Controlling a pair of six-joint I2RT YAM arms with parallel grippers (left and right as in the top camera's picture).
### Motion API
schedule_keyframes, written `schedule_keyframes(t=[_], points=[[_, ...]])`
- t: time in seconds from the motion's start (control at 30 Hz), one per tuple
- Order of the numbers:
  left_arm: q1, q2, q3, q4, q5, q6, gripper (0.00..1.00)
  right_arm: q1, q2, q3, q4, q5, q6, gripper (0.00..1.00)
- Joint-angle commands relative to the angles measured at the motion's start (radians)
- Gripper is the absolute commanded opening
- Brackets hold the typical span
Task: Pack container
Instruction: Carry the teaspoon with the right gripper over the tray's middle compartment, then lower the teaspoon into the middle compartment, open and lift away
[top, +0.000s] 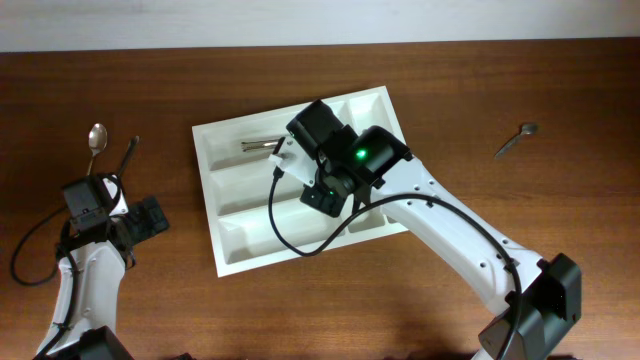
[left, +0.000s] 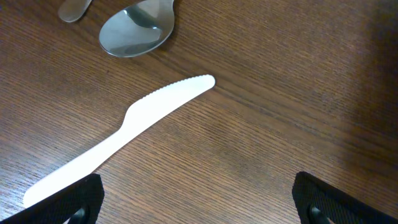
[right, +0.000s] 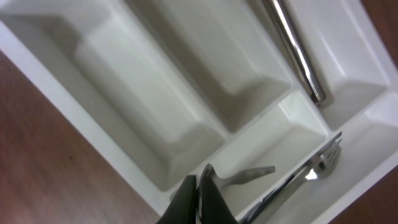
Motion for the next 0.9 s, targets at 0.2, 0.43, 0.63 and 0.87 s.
schedule_keyframes(t=[0.2,0.43,0.63,0.87], points=[[0.005,0.005,0.018,-0.001,-0.002,0.013,0.99,-0.059,-0.006,-0.007,0.071,-0.021,-0.113,0.04],[0.005,0.005,0.018,-0.002,-0.002,0.013,0.99,-0.140,0.003,-0.009,-0.019,-0.239,-0.412,0.04],[0.005,0.005,0.018,-0.002,-0.002,0.013,0.99,-0.201,0.006,-0.009,-0.078,-0.391,-0.576,0.04],[0.005,0.005,0.018,-0.002,-0.002,0.013,0.99,-0.232,0.039,-0.013,-0.085,-0.421,-0.663,0.04]])
